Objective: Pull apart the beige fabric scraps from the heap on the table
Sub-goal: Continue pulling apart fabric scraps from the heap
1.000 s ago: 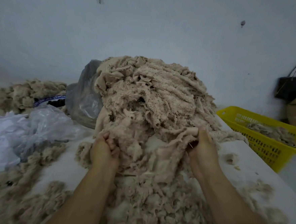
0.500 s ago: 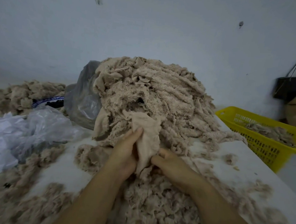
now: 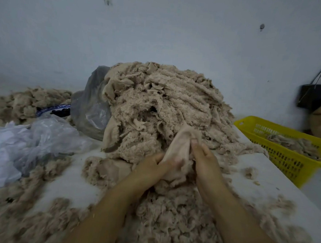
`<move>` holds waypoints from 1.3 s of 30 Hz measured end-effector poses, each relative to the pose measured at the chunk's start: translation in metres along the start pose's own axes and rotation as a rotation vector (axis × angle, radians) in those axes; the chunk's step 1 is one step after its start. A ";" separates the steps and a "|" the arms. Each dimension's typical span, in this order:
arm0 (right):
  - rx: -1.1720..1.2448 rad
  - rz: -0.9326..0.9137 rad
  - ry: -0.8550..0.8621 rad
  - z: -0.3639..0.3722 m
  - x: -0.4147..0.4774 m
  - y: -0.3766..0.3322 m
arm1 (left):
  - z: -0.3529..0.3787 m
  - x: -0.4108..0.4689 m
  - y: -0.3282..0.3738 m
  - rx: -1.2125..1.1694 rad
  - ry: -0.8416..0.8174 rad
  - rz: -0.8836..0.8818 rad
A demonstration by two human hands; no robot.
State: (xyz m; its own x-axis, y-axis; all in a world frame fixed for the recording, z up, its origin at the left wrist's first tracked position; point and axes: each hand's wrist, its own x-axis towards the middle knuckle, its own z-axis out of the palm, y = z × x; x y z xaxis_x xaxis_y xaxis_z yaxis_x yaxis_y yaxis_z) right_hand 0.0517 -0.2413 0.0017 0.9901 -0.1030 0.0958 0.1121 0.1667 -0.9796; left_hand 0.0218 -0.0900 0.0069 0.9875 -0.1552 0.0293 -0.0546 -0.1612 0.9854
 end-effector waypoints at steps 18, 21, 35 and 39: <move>-0.397 -0.098 -0.258 0.009 -0.018 -0.006 | -0.018 0.006 0.006 -0.951 0.006 0.088; -0.418 -0.159 -0.379 0.007 -0.017 -0.004 | -0.020 0.007 0.006 -0.971 -0.008 0.060; -0.598 -0.305 -0.256 -0.003 -0.009 -0.002 | -0.034 0.014 0.001 -1.088 0.140 0.009; -0.386 -0.232 -0.274 -0.001 -0.009 -0.001 | -0.040 0.017 -0.001 -1.142 0.207 0.052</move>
State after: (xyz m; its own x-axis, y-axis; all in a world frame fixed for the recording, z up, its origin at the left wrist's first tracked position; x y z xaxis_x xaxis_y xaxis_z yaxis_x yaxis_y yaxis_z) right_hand 0.0426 -0.2418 0.0019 0.9346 0.1744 0.3100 0.3428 -0.2089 -0.9159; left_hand 0.0442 -0.0538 0.0133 0.9991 0.0432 -0.0025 -0.0346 0.8301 0.5566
